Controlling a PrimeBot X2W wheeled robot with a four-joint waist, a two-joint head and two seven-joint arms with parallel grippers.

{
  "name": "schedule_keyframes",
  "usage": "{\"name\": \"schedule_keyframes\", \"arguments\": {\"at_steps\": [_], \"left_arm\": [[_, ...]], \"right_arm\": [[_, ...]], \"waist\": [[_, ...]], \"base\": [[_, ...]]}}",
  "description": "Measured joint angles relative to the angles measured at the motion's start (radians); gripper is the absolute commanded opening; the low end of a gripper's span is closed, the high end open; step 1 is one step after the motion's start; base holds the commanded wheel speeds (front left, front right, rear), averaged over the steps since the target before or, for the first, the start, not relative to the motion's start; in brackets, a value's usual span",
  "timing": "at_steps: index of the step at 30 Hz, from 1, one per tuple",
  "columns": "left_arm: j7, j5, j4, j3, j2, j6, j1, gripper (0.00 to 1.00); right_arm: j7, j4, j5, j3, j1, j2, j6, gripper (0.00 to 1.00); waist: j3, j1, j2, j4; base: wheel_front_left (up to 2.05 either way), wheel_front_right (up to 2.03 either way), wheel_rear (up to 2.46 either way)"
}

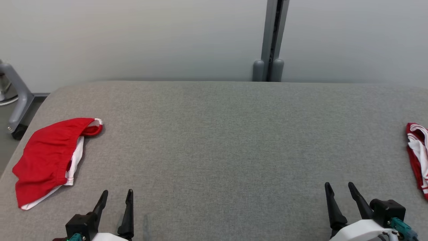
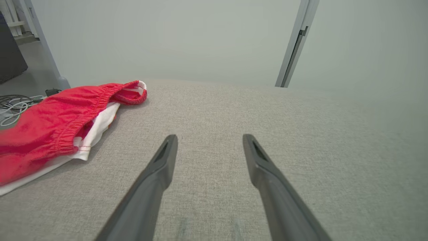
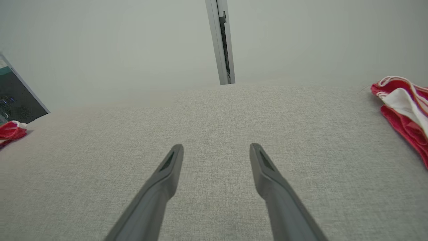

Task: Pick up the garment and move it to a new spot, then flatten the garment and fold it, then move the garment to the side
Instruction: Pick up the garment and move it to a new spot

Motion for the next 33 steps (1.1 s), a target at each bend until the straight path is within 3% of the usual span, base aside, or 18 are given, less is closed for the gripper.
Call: {"name": "schedule_keyframes", "arguments": {"at_steps": [24, 29, 33], "left_arm": [[0.000, -0.044, 0.028, 0.139, 0.001, -0.006, -0.059, 1.00], [0.000, -0.046, 0.031, 0.148, 0.001, -0.007, -0.053, 1.00], [0.000, -0.053, 0.033, 0.157, 0.001, -0.006, -0.051, 1.00]], "right_arm": [[0.000, -0.006, -0.025, 0.167, -0.109, 0.001, 0.000, 1.00], [0.000, 0.003, -0.024, 0.178, -0.114, 0.001, 0.000, 1.00], [0.000, 0.005, -0.024, 0.191, -0.116, 0.001, 0.000, 1.00]], "waist": [[0.135, 0.0000, 0.0000, 0.404], [0.142, 0.0000, 0.0000, 0.455], [0.141, -0.0001, 0.0000, 0.449]], "base": [[0.00, 0.00, 0.00], [0.00, 0.00, 0.00], [0.00, 0.00, 0.00]]}}
